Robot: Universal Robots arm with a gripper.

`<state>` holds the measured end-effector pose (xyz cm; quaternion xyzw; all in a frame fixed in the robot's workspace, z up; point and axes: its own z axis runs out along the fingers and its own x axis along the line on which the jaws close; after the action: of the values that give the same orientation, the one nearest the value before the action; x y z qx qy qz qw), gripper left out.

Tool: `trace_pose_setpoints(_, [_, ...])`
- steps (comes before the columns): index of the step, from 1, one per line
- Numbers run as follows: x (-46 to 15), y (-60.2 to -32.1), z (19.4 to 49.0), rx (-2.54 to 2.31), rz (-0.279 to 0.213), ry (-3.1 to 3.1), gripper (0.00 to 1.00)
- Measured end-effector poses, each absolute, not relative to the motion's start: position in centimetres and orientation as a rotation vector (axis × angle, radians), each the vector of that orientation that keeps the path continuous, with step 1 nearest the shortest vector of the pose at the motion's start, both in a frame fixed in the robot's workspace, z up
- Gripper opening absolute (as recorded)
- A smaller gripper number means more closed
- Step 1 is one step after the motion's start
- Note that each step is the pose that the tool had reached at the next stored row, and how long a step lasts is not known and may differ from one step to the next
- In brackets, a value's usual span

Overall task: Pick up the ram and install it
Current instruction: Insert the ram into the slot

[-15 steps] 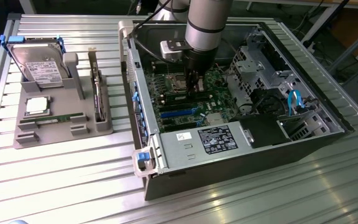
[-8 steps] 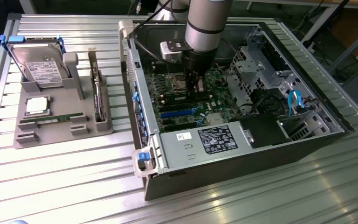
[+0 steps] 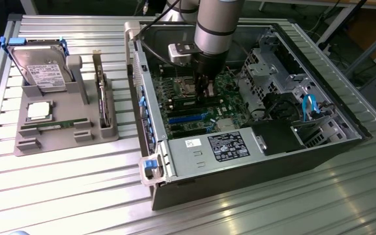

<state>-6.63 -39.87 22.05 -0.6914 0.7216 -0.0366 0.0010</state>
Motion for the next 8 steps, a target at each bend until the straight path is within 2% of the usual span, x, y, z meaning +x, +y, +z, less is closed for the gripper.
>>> trace_pose_setpoints(8, [-6.63, -39.87, 22.02, -2.171, -0.115, 2.265, 0.15])
